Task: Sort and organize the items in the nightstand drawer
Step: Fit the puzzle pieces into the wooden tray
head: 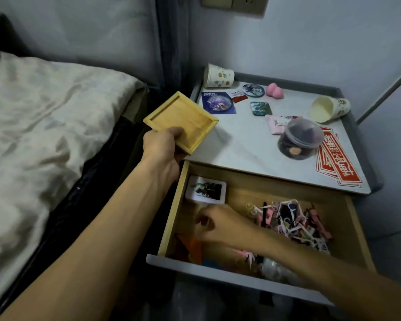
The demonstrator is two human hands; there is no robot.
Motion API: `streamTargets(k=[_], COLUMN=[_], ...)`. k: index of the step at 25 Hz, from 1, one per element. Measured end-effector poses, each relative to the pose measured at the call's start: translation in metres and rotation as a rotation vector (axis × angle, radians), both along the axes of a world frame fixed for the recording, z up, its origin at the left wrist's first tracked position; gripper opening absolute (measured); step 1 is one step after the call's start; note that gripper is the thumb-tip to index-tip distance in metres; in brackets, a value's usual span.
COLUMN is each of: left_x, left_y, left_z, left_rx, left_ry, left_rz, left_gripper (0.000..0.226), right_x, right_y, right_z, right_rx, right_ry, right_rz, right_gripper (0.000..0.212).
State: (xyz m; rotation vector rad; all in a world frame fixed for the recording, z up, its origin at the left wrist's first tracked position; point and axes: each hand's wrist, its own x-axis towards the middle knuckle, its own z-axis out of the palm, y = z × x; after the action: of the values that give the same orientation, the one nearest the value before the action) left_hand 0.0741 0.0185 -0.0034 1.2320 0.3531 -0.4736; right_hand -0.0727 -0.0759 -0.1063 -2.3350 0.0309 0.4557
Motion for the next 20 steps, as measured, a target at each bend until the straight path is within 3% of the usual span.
streamTargets(k=[3,6,12,17,19,20], left_x=[0.002,0.004,0.005,0.001,0.000,0.000], left_y=[0.000,0.000,0.002,0.000,-0.001,-0.001], left_z=[0.002,0.003,0.001,0.001,0.001,0.001], left_rx=[-0.018,-0.017,-0.011,-0.009,-0.003,0.001], left_ry=[0.005,0.016,0.024,0.020,0.019,0.018], left_rz=[-0.009,-0.008,-0.011,-0.026,-0.021,-0.020], left_gripper=[0.029,0.026,0.017,0.023,0.022,0.020], right_x=[0.001,0.005,0.018,0.024,0.022,0.021], right_y=[0.021,0.028,0.005,-0.009,-0.010,-0.009], right_z=[-0.038,-0.044,-0.058,-0.065,-0.059,-0.057], right_rx=[-0.321,-0.470,-0.246,0.354,0.387,0.286], right_ry=[-0.037,-0.155,-0.041,0.206,0.188,0.134], right_rz=[0.174,0.271,0.070,-0.344,-0.350,-0.306], right_gripper=[0.064,0.056,0.041,0.011,0.006,0.007])
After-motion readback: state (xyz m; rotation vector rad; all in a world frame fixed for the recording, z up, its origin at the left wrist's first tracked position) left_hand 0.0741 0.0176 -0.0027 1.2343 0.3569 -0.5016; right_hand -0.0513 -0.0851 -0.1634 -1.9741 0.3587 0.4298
